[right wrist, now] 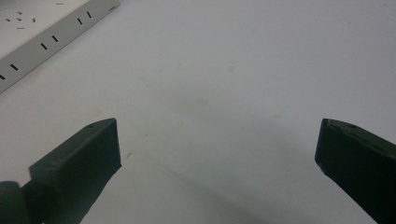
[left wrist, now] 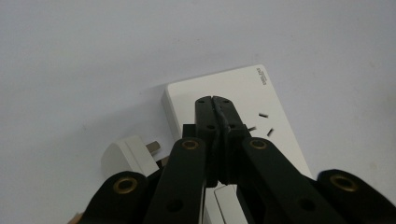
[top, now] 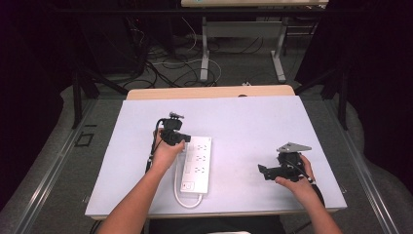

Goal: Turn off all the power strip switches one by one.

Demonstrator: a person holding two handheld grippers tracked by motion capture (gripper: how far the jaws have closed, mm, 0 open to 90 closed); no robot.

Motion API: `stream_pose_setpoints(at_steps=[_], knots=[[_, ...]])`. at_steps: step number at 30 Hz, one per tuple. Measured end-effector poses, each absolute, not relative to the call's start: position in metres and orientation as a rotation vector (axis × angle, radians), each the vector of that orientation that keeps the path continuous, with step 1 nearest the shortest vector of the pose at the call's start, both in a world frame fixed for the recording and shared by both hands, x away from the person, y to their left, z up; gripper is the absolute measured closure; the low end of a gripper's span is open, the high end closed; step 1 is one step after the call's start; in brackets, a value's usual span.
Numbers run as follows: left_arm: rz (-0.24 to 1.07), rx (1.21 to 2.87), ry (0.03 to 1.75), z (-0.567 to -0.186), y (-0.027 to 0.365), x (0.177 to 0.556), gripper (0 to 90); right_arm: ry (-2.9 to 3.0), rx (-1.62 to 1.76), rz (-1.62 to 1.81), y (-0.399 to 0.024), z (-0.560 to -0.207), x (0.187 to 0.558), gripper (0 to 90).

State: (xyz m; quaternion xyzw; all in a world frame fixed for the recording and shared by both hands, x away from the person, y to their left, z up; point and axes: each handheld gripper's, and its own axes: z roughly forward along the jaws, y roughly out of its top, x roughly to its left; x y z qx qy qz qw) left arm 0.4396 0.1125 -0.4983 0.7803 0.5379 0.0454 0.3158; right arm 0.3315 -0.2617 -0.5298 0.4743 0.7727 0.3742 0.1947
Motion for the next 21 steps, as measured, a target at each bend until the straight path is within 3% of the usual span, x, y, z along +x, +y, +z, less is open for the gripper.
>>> stream_pose_setpoints(at_steps=[21], knots=[[0.117,2.097,1.446,-0.512,0.107,0.448,90.0,2.166,1.328,1.048,-0.262,-0.53,0.332,0.0]])
